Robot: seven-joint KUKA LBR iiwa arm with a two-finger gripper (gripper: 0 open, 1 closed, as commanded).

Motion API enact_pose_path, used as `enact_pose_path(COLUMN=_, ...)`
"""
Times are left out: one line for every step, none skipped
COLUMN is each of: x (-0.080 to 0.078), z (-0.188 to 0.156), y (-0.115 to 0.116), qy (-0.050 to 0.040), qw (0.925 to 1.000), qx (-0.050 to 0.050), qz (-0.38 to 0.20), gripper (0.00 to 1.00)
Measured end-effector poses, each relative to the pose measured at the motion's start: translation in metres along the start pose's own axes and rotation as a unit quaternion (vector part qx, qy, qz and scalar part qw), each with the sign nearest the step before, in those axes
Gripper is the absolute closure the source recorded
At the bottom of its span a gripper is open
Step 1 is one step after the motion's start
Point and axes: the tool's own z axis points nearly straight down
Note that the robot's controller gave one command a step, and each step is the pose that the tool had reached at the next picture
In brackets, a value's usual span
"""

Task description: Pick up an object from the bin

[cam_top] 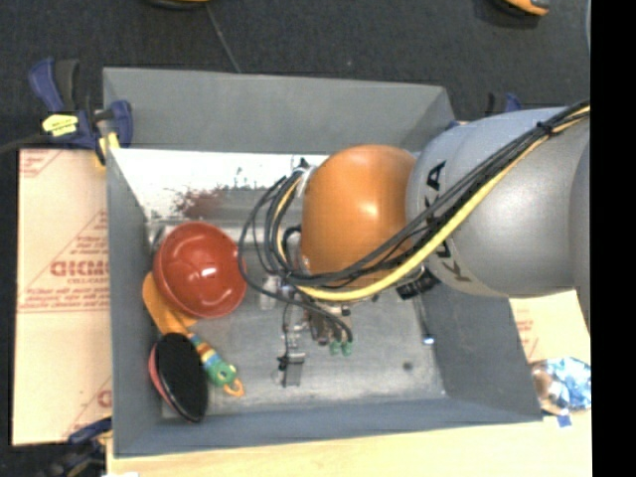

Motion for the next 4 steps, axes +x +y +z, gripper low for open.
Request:
enact_pose_path(x=-0.002, z=-0.005, y=-0.001, qy=-0.0041, qw=1.0, qx=-0.001, qz=0.002, gripper=0.0)
enact_pose_path(x=-0.061, z=0.032, y=0.063, qy=-0.0065, qw=0.9997, qx=-0.001, qz=-0.025, gripper=0.0)
enact_pose_path(x=-0.051, z=0.055, y=0.083, qy=-0.0062, qw=0.9999, qx=-0.002, qz=0.013, gripper=0.0)
enact_pose_path(x=-0.037, z=0.118, y=0.084, qy=-0.009, qw=0.996, qx=-0.001, qz=0.089, gripper=0.0)
